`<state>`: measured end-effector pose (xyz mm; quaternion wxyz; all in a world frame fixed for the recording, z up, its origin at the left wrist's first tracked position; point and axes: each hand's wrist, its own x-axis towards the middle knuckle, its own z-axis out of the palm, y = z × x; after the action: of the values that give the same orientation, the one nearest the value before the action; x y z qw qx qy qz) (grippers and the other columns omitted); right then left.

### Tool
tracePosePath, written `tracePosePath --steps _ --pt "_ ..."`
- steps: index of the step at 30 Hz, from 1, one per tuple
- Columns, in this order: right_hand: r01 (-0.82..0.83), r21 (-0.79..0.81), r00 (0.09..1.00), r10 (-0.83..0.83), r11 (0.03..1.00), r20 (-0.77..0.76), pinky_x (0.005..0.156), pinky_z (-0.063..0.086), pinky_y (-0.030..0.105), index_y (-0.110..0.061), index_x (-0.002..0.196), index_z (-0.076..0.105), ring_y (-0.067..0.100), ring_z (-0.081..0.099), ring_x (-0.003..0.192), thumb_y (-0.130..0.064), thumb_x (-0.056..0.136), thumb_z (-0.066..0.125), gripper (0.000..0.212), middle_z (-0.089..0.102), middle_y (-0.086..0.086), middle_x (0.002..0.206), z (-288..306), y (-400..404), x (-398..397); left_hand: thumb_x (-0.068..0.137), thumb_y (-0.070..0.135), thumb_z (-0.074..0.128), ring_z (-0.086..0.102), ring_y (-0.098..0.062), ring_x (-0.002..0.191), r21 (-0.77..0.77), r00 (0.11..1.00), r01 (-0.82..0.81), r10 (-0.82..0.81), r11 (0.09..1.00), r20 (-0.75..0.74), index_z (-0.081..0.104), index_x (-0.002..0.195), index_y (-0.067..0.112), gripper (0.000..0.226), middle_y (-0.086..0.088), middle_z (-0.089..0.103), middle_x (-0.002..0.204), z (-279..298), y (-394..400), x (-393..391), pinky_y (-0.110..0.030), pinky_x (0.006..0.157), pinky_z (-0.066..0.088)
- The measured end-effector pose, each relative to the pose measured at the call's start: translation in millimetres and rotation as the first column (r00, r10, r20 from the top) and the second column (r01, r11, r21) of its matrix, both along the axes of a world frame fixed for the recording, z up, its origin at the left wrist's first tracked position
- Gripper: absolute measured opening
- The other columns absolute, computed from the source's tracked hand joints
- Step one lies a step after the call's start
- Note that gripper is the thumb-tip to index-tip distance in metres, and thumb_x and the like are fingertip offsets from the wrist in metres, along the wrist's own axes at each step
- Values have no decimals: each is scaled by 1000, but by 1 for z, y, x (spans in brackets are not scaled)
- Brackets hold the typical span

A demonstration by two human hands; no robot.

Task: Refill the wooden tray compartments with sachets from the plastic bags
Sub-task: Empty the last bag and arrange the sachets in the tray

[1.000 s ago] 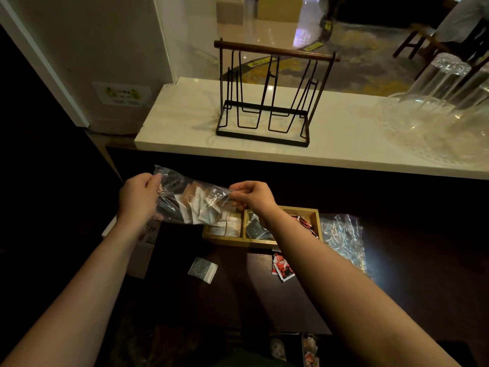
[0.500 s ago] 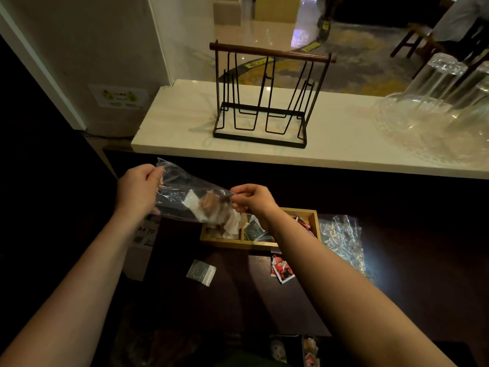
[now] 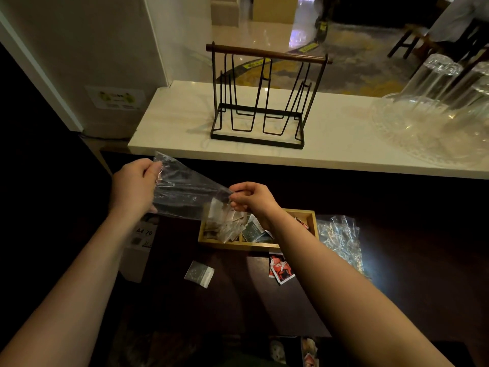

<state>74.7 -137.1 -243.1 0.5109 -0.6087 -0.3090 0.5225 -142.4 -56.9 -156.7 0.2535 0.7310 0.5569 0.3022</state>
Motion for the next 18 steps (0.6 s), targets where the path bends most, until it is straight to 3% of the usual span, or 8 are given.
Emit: tracePosePath --steps 10,12,15,18 --pt "11 -3 999 -11 1000 53 59 52 21 -6 107 63 13 64 68 2 87 60 22 65 6 83 1 -6 2 98 23 44 48 -17 50 24 999 37 -37 999 -6 54 76 1 33 -9 49 62 -2 -1 -1 -10 33 37" --pt "27 -8 1000 -28 1000 -11 60 50 23 -7 114 60 12 62 67 -4 89 59 25 65 5 83 3 -10 4 98 26 44 54 -20 56 20 999 41 -42 999 26 54 80 8 28 -7 53 67 -6 -1 -3 -12 31 40" --pt "53 -29 975 -58 998 -212 61 46 26 -5 125 53 12 56 60 -16 92 59 35 62 5 75 7 -17 9 98 27 43 62 -21 65 36 997 48 -50 998 53 52 82 16 22 -6 61 76 -13 -1 -3 -27 40 51" --pt "-44 -65 975 28 997 -222 59 50 23 -8 124 55 11 55 60 -27 90 61 39 61 5 74 8 -27 15 99 24 42 60 -18 63 118 996 74 -79 990 40 51 83 18 19 -3 64 80 -18 -4 2 -18 47 43"
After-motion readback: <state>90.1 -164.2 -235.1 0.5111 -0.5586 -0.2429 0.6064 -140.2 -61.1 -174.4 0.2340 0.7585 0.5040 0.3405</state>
